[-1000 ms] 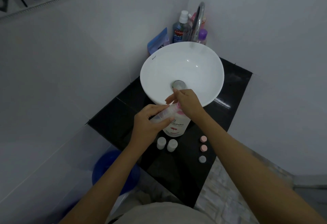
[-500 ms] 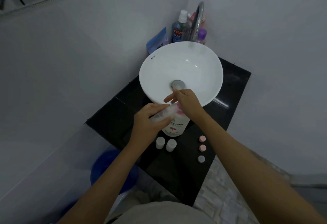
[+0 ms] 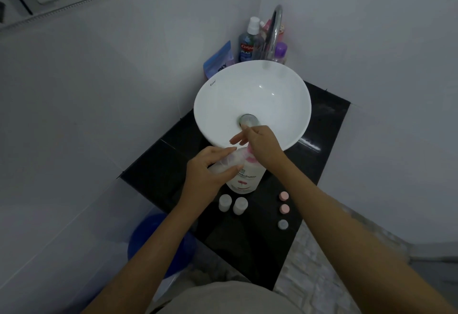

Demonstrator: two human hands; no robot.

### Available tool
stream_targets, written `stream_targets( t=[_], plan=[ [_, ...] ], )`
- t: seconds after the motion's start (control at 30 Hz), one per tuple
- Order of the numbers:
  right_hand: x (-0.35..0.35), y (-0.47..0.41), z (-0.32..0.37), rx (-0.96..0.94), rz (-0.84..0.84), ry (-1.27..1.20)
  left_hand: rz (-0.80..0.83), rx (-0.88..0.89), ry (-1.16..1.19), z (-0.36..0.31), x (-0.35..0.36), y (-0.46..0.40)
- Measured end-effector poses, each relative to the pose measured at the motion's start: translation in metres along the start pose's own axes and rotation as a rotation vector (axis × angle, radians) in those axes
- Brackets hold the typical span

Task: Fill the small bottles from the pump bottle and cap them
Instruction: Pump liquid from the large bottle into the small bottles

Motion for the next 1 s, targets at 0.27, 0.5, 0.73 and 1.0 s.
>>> stream_targets(
  t=[0.27, 0.5, 0.73, 1.0],
  plan=[
    [-0.004, 0.003, -0.004, -0.026, 0.062, -0.046, -0.015, 0.017, -0.059, 0.001, 0.0, 0.007],
    [-0.007, 0.002, 0.005, -0.043, -0.014, -0.073, -0.026, 0.011, -0.029, -0.008, -0.004, -0.003],
    [0.005, 0.002, -0.012, 0.017, 0.008, -0.065, -0.008, -0.043, -0.044, 0.006, -0.001, 0.002],
    [-0.002, 0.007, 0.007, -0.067, 0.016, -0.075, -0.018, 0.015, -0.017, -0.007, -0.004, -0.002]
  ],
)
Point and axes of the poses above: each hand's wrist, its own y-axis away from the middle knuckle, its own x-axis out of the palm, z = x × y, the point moved 5 cm from there along -y, towards the middle knuckle, and after that the axes turned 7 degrees about x, right-handed, at the moved point
